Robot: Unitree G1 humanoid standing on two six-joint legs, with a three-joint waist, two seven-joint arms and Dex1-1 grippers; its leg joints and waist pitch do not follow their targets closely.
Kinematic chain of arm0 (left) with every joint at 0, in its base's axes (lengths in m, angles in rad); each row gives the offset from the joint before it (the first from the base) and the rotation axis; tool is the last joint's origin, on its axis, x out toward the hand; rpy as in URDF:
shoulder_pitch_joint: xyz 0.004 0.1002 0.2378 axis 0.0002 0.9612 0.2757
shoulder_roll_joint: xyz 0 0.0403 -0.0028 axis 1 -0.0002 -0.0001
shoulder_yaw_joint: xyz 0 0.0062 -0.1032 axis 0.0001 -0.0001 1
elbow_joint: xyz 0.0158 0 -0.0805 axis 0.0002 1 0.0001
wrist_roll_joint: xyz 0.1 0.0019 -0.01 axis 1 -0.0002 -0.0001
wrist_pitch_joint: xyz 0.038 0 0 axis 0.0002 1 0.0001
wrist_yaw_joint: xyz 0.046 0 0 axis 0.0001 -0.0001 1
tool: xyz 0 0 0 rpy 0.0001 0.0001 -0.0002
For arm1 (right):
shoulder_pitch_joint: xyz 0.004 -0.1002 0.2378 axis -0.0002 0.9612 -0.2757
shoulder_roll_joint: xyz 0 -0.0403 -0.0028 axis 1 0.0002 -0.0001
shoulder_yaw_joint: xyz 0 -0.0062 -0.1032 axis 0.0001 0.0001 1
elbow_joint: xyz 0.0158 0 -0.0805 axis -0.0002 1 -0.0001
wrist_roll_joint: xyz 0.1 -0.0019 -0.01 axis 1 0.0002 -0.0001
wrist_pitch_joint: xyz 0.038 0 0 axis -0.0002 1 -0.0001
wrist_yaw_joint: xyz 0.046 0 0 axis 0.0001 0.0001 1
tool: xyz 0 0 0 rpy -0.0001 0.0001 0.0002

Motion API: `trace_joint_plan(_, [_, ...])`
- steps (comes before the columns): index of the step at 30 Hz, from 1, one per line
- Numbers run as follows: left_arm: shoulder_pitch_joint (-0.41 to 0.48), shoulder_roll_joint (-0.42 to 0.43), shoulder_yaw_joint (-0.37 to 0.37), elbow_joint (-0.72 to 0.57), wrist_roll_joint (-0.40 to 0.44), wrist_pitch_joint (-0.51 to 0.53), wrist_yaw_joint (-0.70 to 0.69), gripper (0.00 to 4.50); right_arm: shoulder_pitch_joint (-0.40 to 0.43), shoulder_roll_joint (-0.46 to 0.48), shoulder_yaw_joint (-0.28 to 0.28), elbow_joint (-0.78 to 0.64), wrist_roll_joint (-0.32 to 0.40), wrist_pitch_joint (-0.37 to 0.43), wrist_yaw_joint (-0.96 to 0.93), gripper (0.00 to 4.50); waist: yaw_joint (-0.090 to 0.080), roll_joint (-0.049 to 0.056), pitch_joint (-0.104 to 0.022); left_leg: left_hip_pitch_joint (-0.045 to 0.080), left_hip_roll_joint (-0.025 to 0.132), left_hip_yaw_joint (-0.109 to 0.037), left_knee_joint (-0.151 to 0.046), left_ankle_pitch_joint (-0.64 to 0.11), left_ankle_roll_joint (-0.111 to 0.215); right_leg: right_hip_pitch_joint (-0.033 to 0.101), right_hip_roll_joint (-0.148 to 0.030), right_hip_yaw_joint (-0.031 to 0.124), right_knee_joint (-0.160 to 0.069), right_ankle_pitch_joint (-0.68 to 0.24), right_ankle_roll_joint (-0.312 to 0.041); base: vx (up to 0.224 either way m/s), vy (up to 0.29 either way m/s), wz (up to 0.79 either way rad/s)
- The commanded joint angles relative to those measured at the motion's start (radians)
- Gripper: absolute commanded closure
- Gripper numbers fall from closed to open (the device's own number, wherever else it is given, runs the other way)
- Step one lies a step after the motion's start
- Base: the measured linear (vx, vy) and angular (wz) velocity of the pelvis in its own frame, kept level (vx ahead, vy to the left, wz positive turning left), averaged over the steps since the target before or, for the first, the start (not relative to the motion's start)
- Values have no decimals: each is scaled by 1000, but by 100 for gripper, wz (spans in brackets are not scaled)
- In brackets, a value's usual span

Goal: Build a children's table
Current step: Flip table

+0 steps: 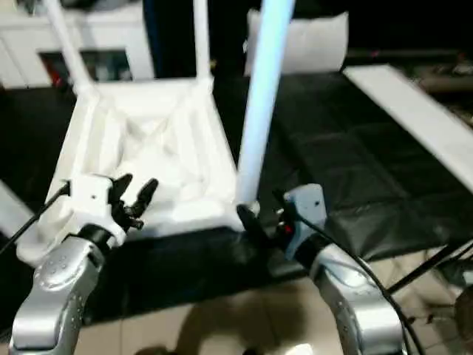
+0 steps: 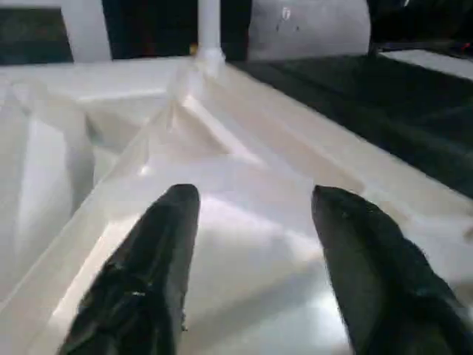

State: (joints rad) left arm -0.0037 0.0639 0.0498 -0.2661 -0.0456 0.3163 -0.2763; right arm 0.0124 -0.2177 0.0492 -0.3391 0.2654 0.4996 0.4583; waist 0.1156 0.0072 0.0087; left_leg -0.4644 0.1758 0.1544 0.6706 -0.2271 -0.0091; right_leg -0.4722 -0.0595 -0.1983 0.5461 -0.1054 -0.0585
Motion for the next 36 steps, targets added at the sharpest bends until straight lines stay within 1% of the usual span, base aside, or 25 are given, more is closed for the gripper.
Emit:
trace_joint_plan(1, [5, 2, -4, -31, 1, -12, 12, 154, -1, -12, 4, 0, 1, 4, 5, 0, 6, 17, -52, 33, 123, -42, -107, 26, 340, 61, -62, 56, -19, -401, 35, -172, 12, 4])
trace_joint_plan(2, [6, 10, -12, -33, 10, -4, 10, 142, -5, -27, 17, 2, -21, 11, 1, 0, 13, 8, -26, -19, 99, -76, -151, -219, 280, 114, -86, 31, 48, -524, 42, -186, -12, 33])
trace_joint_plan(3, [5, 26, -28, -31, 40, 1, 17, 131, -8, -42, 34, 5, -35, 7, 17, 0, 43, 14, 10, -46, 69, -72, -262, -759, 22, 130, -3, 88, 229, -448, 39, -186, -12, 33])
trace_joint_plan(4, [4, 27, -29, -31, 43, 1, 18, 125, -9, -43, 36, 6, -36, 6, 18, 0, 55, 7, 11, -45, 70, -73, -267, -796, -6, 130, -3, 118, 252, -422, 24, -98, -96, 76])
trace_joint_plan(5, [5, 20, -27, -34, 46, 1, 34, 125, -7, -47, 39, 10, -47, -4, 14, 0, 66, -4, 12, -28, 55, -62, -248, -770, -26, 120, -16, 148, 242, -470, 7, -71, -173, 79])
trace_joint_plan(6, [9, -1, -12, -44, 28, -11, 54, 112, 1, -44, 28, 14, -37, -32, 22, 0, 27, -44, 55, 171, -71, -50, 203, -311, -43, -88, -188, 138, -113, -1188, -132, -71, -173, 79])
trace_joint_plan(7, [16, -15, -1, -51, 19, -19, 68, 98, 8, -40, 17, 12, -24, -39, 22, 0, -3, -18, 46, 176, -75, -39, 197, -219, -1, -68, -125, 220, -129, -1225, -171, -75, -123, 40])
trace_joint_plan(8, [24, -23, 6, -57, 12, -26, 76, 87, 13, -38, 8, 10, -10, -41, 25, 0, 12, -45, 54, 104, -86, -29, 200, -242, 42, 37, -117, 226, -96, -1147, -225, 0, 0, 0])
trace_joint_plan(9, [34, -26, 7, -64, 8, -30, 78, 83, 15, -43, 1, 10, 1, -35, 34, 0, 41, -33, 40, 121, -30, -38, 65, -301, 61, 134, -84, 219, -42, -811, -226, 0, 0, 0])
trace_joint_plan(10, [34, -26, 7, -64, 8, -30, 78, 81, 15, -43, 1, 10, 1, -35, 34, 0, 48, -7, 22, 171, -5, -41, 10, -234, 67, 126, -59, 197, -33, -695, -189, -123, -57, 37])
trace_joint_plan(11, [39, -23, 5, -66, 9, -27, 78, 81, 14, -48, 0, 13, 3, -39, 42, 0, 19, 27, 23, 213, 168, -120, -106, -343, 66, 65, -39, 156, 36, -499, -75, -179, -53, 32])
trace_joint_plan(12, [47, -19, 6, -67, 12, -20, 84, 60, 7, -54, 0, 21, -7, -53, 37, 0, 2, 25, 17, 163, 214, -117, -157, -411, 51, 109, -73, 151, 124, -251, -16, -179, -53, 32])
trace_joint_plan(13, [50, -15, 5, -68, 11, -23, 84, 60, 1, -60, 3, 28, -16, -66, 37, 0, -5, 14, 6, 165, 187, -111, -152, -394, 66, 114, -95, 163, 121, -145, -6, -76, -12, -5])
trace_joint_plan(14, [54, -14, 6, -70, 6, -29, 82, 40, -3, -59, 0, 33, -7, -56, 39, 0, -3, 8, 11, 153, 145, -96, -143, -391, 60, 123, -115, 183, 85, -126, -16, -68, -26, -11])
trace_joint_plan(15, [54, -16, 20, -68, 6, -27, 97, 40, -11, -60, 4, 40, -7, -58, 44, 0, 9, -19, 31, 141, 50, -53, -102, -352, -11, 133, -159, 210, -27, -628, 30, -68, -26, -11])
trace_joint_plan(16, [54, -17, 22, -68, 7, -26, 99, 38, -12, -60, 5, 41, -7, -58, 44, 0, 11, -26, 34, 156, 36, -45, -85, -302, -18, 119, -159, 210, -54, -791, 59, 0, 0, 0])
trace_joint_plan(17, [52, -24, 35, -64, 4, -23, 105, 28, -16, -56, 5, 46, -3, -59, 44, 0, 9, -39, 26, 153, 15, -36, -86, -195, -8, 126, -139, 197, -70, -892, 113, 0, 0, 0])
trace_joint_plan(18, [49, -25, 46, -60, 6, -15, 114, 13, -20, -54, 5, 51, -1, -60, 45, 0, 9, -34, 16, 148, 23, -39, -113, -144, 6, 137, -121, 184, -65, -780, 113, 0, 0, 0])
trace_joint_plan(20, [42, -26, 73, -47, 17, -3, 151, 4, -33, -51, 7, 69, -8, -80, 49, 0, 4, -27, 8, 146, 40, -45, -129, -139, 17, 138, -108, 178, -49, -604, 75, 0, 0, 0])
trace_joint_plan(21, [36, -27, 93, -37, 26, 5, 180, 4, -48, -49, 9, 85, -7, -96, 59, 0, -3, -16, 7, 137, 57, -53, -138, -138, 33, 142, -107, 179, -35, -439, 7, 0, 0, 0])
trace_joint_plan(27, [44, -14, 113, -13, 18, -17, 193, 4, -147, -57, 26, 181, 2, -132, 116, 0, -7, -12, -4, 122, 60, -49, -124, -48, 78, 147, -112, 180, -15, -247, -123, 0, 0, 0])
trace_joint_plan(31, [54, -35, 135, -9, 27, -36, 247, 4, -241, -29, 11, 308, -15, -105, 71, 0, -1, -9, -16, 116, 64, -51, -112, 46, 114, 146, -113, 178, 6, -107, -164, 0, 0, 0])
trace_joint_plan(33, [54, -45, 153, -15, 22, -42, 265, 4, -267, -15, -3, 355, -36, -132, 25, 0, -3, -12, -12, 112, 63, -47, -112, 30, 117, 145, -116, 175, 1, -132, -182, 0, 0, 0])
trace_joint_plan(35, [55, -39, 162, -10, 27, -52, 276, 4, -285, -5, -21, 391, -54, -155, -20, 0, -3, -7, -8, 114, 64, -47, -116, -8, 100, 144, -116, 173, -7, -201, -173, 0, 0, 0])
trace_joint_plan(36, [51, -35, 169, -13, 15, -53, 270, 4, -293, 5, -40, 408, -61, -164, -58, 0, -3, -14, -4, 116, 63, -46, -120, -34, 88, 144, -117, 174, -12, -252, -160, 0, 0, 0])
